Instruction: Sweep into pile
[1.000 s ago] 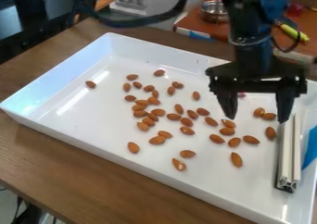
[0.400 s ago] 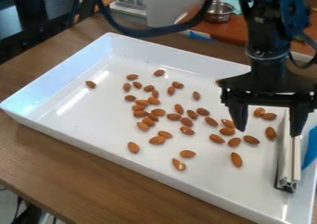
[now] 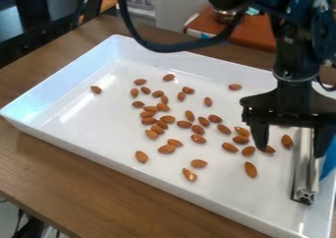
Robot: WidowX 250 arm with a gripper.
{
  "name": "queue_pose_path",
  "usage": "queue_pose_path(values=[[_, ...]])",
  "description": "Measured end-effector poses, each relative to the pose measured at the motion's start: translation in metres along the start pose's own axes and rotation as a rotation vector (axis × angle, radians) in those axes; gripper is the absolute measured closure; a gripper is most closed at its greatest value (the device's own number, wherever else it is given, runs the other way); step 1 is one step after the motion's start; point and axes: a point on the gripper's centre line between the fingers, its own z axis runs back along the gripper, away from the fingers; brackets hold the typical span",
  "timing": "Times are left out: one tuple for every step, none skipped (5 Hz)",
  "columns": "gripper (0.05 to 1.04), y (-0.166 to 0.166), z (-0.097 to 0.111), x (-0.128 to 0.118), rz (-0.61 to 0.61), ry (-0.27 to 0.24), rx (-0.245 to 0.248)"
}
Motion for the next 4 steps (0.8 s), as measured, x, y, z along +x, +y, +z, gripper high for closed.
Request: queue_pose_path(values=[[0.083, -0.004, -0.003, 0.003, 0.010, -0.013, 0.008], [0.133, -0.010, -0.010, 0.001, 0.005, -0.016, 0.021], [0.391, -0.010, -0.016, 0.000, 0.016, -0.007, 0.032], [0.686, -0.011, -0.016, -0.001, 0.011, -0.007, 0.029]])
